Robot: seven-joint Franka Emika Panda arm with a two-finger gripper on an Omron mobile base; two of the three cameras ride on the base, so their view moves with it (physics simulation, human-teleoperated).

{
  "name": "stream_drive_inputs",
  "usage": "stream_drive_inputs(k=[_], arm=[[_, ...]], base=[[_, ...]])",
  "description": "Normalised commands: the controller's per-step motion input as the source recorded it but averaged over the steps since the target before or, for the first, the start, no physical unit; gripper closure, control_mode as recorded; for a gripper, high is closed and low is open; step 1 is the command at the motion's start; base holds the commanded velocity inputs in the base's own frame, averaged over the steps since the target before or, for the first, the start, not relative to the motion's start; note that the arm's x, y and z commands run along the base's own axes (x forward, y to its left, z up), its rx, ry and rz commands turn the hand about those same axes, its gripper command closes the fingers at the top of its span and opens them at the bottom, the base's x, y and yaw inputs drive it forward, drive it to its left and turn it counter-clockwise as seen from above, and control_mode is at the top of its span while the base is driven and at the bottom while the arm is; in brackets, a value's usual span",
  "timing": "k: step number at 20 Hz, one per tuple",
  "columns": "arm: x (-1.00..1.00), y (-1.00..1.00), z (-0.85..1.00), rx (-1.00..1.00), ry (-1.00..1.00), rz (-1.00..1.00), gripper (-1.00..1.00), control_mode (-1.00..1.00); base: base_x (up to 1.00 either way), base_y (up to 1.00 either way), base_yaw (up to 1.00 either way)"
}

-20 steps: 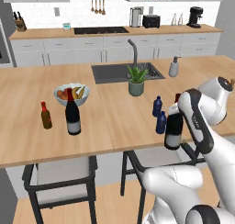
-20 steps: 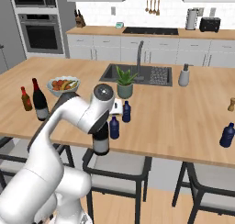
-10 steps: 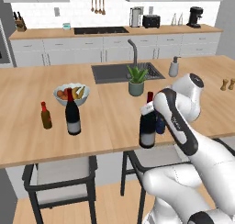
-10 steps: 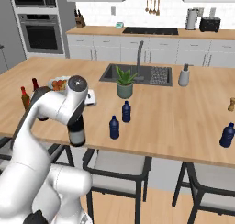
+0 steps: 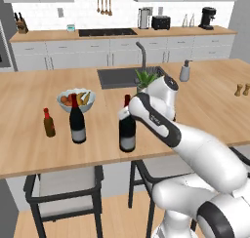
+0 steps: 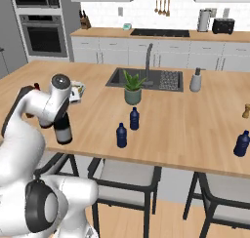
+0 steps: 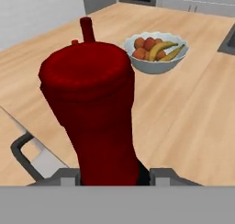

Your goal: Move the plastic bottles in the middle to the plastics group, and the glass bottles in the middle to the glass group.

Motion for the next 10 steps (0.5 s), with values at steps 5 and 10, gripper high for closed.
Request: stream_drive_inputs(k=[5, 10], arm=[[0.44, 0.67, 0.03, 0.02, -0.03, 0.15, 1.0, -1.0], [0.45, 0.32, 0.0, 0.0, -0.02, 0.11, 1.0, -1.0]], base=[[0.0, 0.0, 0.0], [0.0, 0.0, 0.0]])
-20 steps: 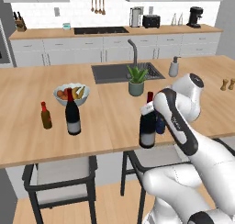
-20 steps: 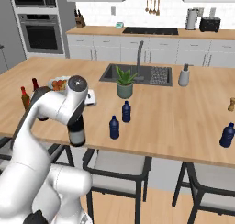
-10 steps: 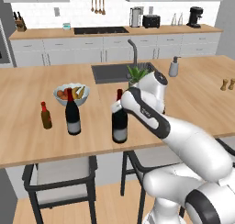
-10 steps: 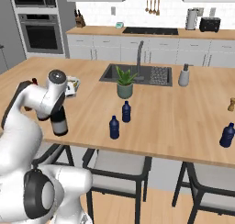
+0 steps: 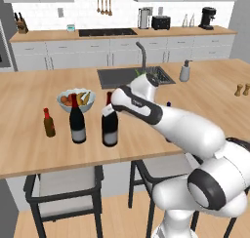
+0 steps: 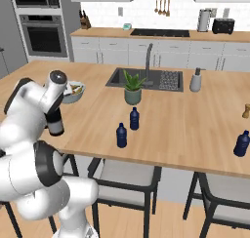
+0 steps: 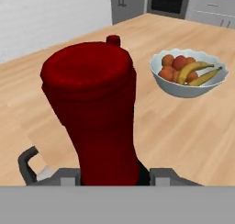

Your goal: Move the plastic bottles in the middle to the plastics group, and the glass bottles in the middle to the glass group.

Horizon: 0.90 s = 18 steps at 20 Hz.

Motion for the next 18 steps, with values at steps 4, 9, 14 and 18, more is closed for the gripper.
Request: stream_drive_inputs(k=[4, 9, 14, 18], arm=[[0.38, 0.08, -0.03, 0.0, 0.0, 0.08, 1.0, -1.0], [0.32, 0.11, -0.13, -0.02, 0.0, 0.07, 1.0, -1.0], [0.29, 0.11, -0.21, 0.0, 0.01, 0.09, 1.0, -1.0], [0.08, 0.04, -0.29, 0.0, 0.02, 0.1, 1.0, -1.0]], base=[[0.0, 0.0, 0.0], [0.0, 0.0, 0.0], [0.0, 0.0, 0.0], [0.0, 0.0, 0.0]])
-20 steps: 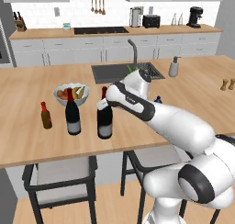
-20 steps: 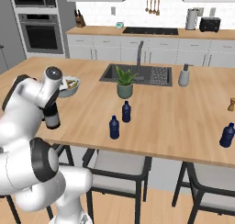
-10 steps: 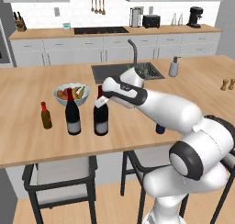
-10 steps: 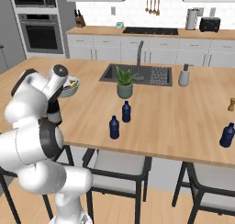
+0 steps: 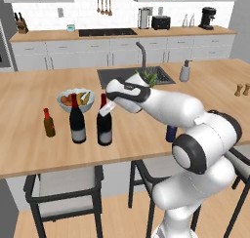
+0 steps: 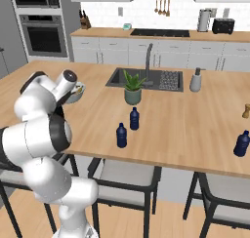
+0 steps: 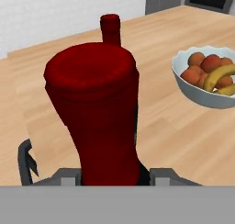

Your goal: Move the plastic bottles in the middle to the plastics group, and the glass bottles in the middle to the glass group.

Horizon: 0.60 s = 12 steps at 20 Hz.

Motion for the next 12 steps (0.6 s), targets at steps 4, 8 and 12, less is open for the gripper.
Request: stream_drive_inputs(k=[4, 8, 12], arm=[[0.0, 0.0, -0.33, 0.0, 0.0, 0.1, 1.0, -1.0], [0.06, 0.0, -0.21, 0.0, 0.0, 0.09, 1.0, -1.0], [0.26, 0.0, -0.08, 0.0, 0.0, 0.08, 1.0, -1.0]], base=[[0.0, 0.0, 0.0], [0.0, 0.0, 0.0], [0.0, 0.0, 0.0]])
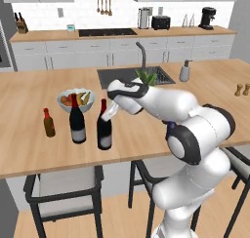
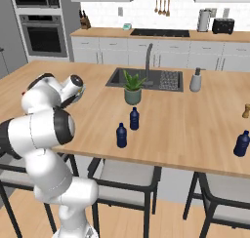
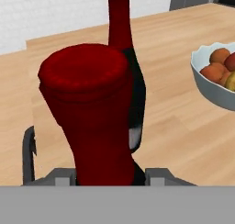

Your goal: Move the plastic bottles in the middle to the plastics group, and the glass bottles in the middle to the glass group.

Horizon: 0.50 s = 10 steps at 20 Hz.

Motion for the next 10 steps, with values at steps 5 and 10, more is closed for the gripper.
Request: stream_drive_inputs(k=[5, 10], arm=[[0.31, 0.01, -0.01, 0.0, 0.0, 0.07, 1.0, -1.0], [0.37, 0.11, 0.0, 0.0, 0.0, 0.05, 1.0, -1.0]], base=[[0.0, 0.0, 0.0], [0.0, 0.0, 0.0]])
